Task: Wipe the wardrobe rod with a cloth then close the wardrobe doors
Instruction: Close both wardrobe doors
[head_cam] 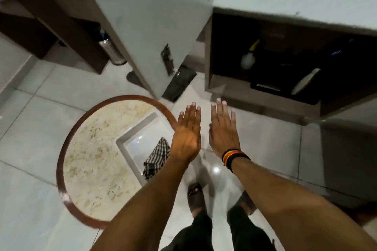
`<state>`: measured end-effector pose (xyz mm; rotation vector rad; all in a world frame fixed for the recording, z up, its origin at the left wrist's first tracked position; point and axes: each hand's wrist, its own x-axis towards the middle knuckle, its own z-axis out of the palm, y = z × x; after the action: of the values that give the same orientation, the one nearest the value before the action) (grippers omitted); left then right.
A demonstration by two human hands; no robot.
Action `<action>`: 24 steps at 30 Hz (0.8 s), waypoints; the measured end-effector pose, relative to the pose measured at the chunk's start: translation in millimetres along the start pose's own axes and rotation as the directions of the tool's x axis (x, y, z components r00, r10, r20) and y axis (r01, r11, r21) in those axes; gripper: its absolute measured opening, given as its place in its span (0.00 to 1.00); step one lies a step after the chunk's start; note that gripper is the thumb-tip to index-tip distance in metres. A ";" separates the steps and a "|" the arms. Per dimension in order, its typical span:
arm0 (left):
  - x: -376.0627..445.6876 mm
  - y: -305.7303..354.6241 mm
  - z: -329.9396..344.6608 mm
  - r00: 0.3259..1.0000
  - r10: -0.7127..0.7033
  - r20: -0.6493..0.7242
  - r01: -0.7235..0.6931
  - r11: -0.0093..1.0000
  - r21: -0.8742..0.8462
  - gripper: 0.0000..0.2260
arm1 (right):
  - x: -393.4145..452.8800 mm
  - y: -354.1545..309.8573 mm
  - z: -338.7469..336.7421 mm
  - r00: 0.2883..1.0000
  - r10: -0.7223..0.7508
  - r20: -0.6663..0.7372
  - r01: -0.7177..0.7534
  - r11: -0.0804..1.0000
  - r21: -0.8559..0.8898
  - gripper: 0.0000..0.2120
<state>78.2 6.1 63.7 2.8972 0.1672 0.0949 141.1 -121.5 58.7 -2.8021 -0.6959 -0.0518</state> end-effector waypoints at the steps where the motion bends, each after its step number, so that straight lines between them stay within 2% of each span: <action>1: 17.1 14.9 -9.4 0.999 0.013 -0.029 -0.012 1.000 0.020 0.36 | 9.4 10.1 -18.9 0.999 0.014 -0.032 -0.015 0.999 -0.030 0.39; 5: 88.2 68.3 -64.6 0.974 0.139 -0.179 -0.141 0.990 0.002 0.33 | 48.4 47.5 -102.9 0.983 0.041 -0.178 -0.057 0.995 -0.087 0.37; 10: 174.9 136.8 -170.2 0.889 0.283 -0.361 -0.301 0.953 0.006 0.30 | 100.8 87.6 -233.2 0.922 0.056 -0.384 -0.121 0.982 -0.148 0.37; 16: 245.8 222.0 -300.3 0.720 0.386 -0.577 -0.408 0.908 0.097 0.30 | 141.6 116.2 -397.3 0.793 0.036 -0.609 -0.205 0.956 -0.210 0.37; 24: 277.0 323.0 -452.0 0.486 0.482 -0.730 -0.502 0.837 0.218 0.28 | 149.9 124.5 -569.9 0.603 -0.041 -0.796 -0.259 0.935 -0.244 0.36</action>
<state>351.6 -167.4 593.3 2.5559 -0.5499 1.4285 346.7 -303.3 594.9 -2.6567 -0.2789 -1.4368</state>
